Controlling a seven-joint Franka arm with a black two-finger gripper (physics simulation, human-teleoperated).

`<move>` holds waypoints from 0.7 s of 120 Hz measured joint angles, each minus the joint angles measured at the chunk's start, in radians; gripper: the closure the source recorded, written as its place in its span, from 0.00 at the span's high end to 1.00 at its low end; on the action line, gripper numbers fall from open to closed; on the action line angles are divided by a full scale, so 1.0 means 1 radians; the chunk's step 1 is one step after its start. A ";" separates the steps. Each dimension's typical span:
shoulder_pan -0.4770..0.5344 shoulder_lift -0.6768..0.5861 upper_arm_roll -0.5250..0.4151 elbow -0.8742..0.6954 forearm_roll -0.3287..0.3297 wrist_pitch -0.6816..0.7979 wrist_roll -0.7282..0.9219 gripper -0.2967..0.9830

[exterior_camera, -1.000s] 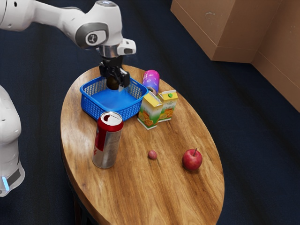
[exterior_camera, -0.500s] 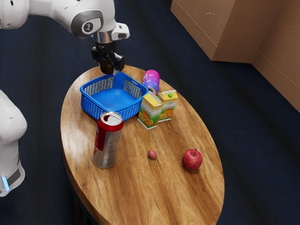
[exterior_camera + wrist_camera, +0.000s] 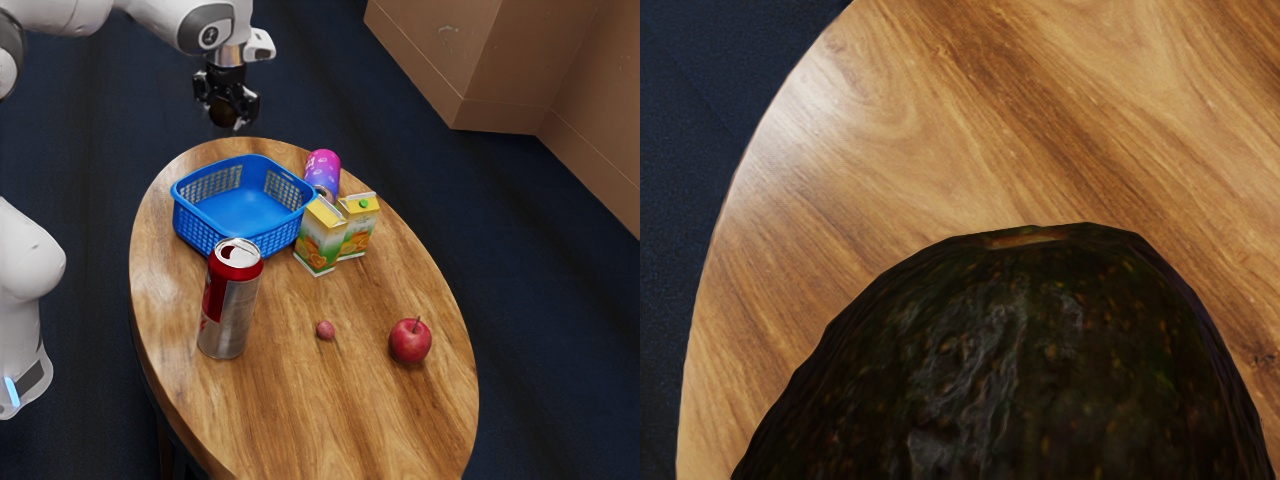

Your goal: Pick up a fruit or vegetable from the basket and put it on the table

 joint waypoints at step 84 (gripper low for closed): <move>-0.056 0.062 0.073 0.108 0.002 0.010 0.066 0.75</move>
